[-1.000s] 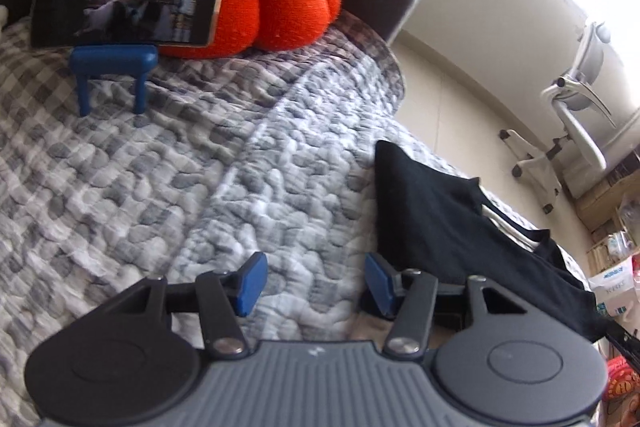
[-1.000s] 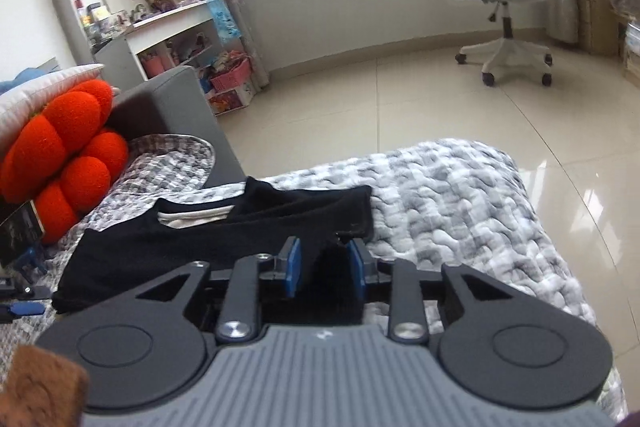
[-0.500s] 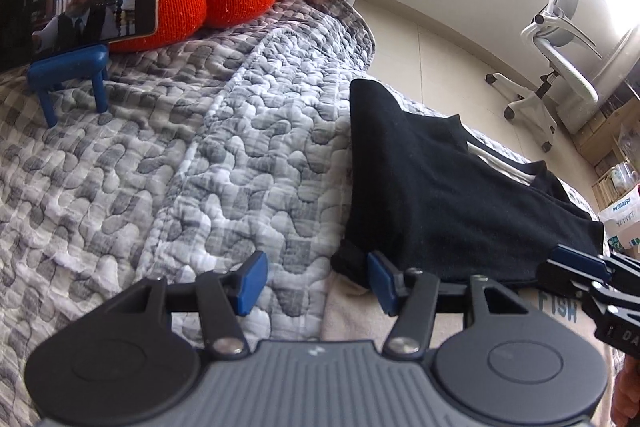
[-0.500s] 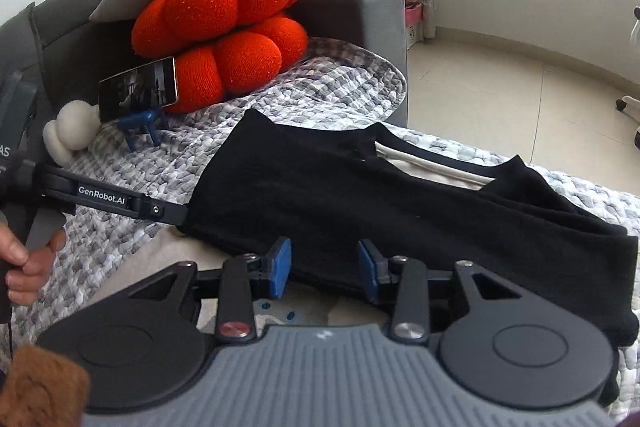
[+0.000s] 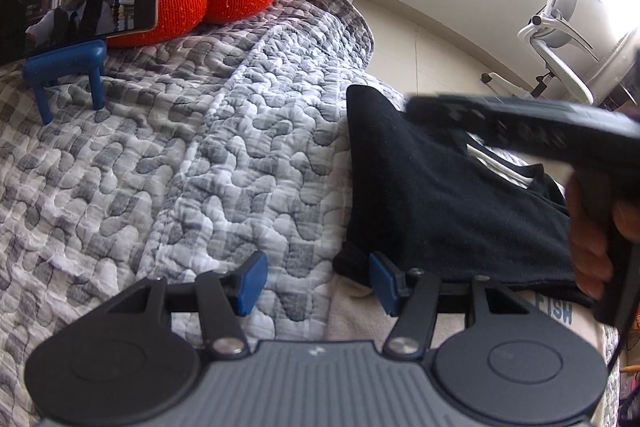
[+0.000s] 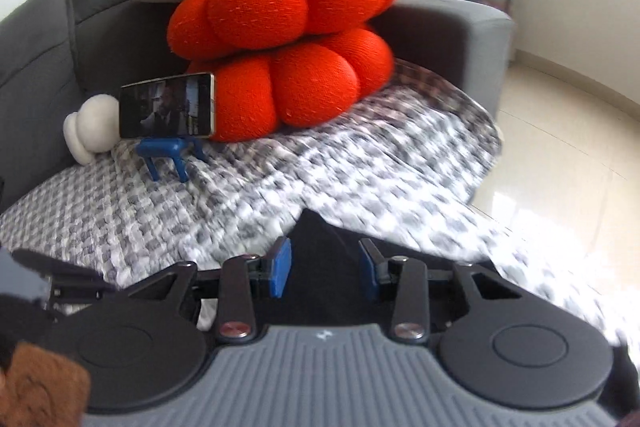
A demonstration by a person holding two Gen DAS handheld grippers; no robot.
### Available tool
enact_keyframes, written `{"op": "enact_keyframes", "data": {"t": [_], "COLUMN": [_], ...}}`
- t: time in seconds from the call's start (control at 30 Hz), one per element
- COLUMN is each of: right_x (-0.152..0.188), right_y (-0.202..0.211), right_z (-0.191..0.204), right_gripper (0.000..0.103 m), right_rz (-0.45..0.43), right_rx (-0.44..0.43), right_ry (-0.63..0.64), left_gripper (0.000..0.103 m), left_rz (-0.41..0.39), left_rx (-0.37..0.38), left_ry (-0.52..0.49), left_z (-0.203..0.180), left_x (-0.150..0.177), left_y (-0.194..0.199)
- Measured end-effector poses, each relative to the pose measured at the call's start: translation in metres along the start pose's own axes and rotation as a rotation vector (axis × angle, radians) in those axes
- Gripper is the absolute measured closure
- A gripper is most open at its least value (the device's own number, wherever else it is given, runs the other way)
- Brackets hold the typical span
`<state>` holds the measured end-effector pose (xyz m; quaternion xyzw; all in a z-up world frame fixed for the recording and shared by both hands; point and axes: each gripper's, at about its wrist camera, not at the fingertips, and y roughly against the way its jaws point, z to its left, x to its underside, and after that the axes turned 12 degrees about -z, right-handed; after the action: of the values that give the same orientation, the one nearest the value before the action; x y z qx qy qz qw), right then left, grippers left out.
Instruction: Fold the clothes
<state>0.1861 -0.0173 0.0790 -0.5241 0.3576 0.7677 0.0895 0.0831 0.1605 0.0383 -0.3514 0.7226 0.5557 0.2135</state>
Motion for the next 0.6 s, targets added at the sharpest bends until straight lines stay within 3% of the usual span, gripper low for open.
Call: {"op": "enact_keyframes", "data": {"t": [0.07,0.17,0.2,0.23,0.43,0.6], "right_x": [-0.008,-0.004,-0.002,0.001,0.001,0.015], "right_y": [-0.019,-0.04,-0.044,-0.047,-0.035,-0.059], "right_z": [0.001,0.002,0.003,0.004,-0.002,-0.001], "right_gripper": [0.053,0.052,0.062,0.097,0.099,0.099], "right_rz": [0.01,0.071,0.088,0.103,-0.001,0.012], "right_rx": [-0.041,-0.067,-0.048,-0.019,0.035,0.135], "right_ry": [0.017,0.042,0.062,0.086,0.036,0.012], "left_gripper": [0.044,0.044,0.044,0.044,0.044,0.044], "left_rz": [0.001,0.003,0.004,0.004,0.004,0.033], "left_rx": [-0.001,0.002,0.003,0.005,-0.016,-0.042], "left_ry": [-0.007,-0.013,-0.013,-0.011,-0.053,-0.171], "left_z": [-0.001,-0.001,0.0,0.0,-0.003,-0.012], "left_x": [0.0,-0.001,-0.001,-0.002,-0.001,0.007], "left_y": [-0.001,-0.002,-0.002,-0.002,0.002,0.0]}}
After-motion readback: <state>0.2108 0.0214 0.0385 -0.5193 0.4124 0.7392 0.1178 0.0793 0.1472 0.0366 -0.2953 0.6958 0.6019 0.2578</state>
